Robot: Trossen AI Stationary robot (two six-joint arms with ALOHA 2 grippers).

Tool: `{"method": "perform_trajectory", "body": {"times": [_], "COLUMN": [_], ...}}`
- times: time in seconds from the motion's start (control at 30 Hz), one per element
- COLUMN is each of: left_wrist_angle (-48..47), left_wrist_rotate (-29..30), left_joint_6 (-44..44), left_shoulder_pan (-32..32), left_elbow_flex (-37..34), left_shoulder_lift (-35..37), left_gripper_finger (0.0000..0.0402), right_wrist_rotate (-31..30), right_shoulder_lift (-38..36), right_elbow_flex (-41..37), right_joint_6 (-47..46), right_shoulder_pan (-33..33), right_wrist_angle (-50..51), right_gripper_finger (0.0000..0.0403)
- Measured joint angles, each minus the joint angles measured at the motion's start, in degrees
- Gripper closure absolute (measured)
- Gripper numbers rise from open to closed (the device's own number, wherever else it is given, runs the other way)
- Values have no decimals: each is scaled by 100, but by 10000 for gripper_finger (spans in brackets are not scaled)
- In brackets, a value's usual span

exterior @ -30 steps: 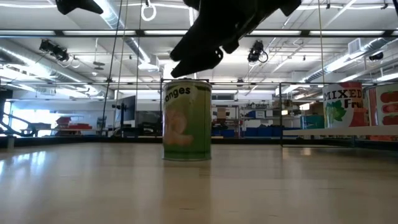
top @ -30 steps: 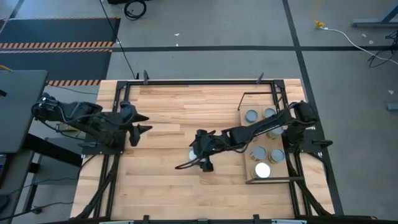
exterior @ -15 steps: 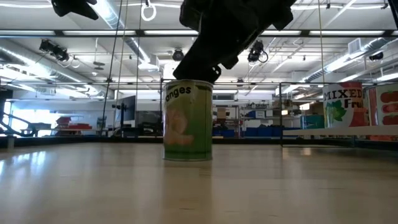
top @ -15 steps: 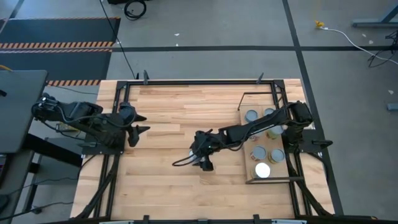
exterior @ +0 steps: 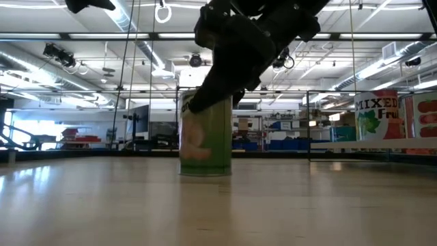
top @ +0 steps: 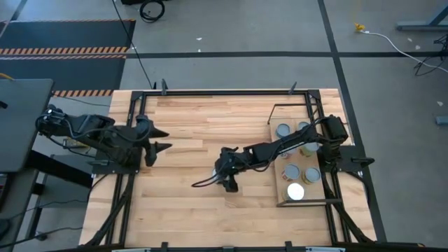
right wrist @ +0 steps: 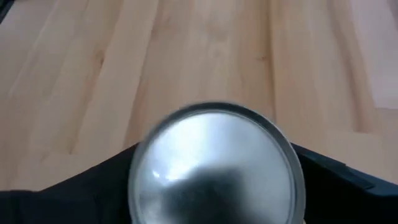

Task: Pick and place cans onto a shelf
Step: Put the canned oranges can on the shelf

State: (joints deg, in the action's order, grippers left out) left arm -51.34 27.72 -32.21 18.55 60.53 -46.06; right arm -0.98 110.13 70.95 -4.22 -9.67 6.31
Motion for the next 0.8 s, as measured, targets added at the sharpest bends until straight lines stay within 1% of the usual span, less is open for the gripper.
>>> {"method": "perform_trajectory", "body": {"times": [0.07, 0.13, 0.23, 0.4, 0.47, 0.53, 0.63, 0.7, 0.8], "left_wrist_angle": [188, 347, 531, 718, 741, 761, 880, 994, 1149], "left_wrist_rotate": [5, -11, -14, -14, -14, -14, 10, 128, 156], "left_joint_6": [18, -10, -8, -10, -9, -11, -7, -10, -39], "left_shoulder_pan": [0, 0, 0, 0, 0, 0, 0, 2, 0], "left_elbow_flex": [0, 0, 0, 0, 0, 0, 0, 0, 0], "left_shoulder_lift": [-4, -1, -3, -4, -2, -4, -2, -4, -4], "left_gripper_finger": [184, 184, 184, 184, 184, 184, 184, 184, 184], "right_wrist_rotate": [-79, -98, -95, -189, -372, -695, -1288, -1727, -2299], "right_shoulder_lift": [-34, -87, -339, -1311, -1787, -2328, -3108, -3548, -4068], "right_elbow_flex": [47, 162, 354, 429, 428, 428, 429, 429, 429], "right_joint_6": [-192, -486, -960, -1498, -1740, -2130, -3037, -4023, -5743], "right_shoulder_pan": [2, 2, -16, -258, -424, -642, -1121, -1506, -2071], "right_wrist_angle": [93, 482, 1259, 2161, 2671, 3182, 4028, 4609, 5588], "right_gripper_finger": [64, 88, 91, 91, 91, 91, 91, 91, 91]}}
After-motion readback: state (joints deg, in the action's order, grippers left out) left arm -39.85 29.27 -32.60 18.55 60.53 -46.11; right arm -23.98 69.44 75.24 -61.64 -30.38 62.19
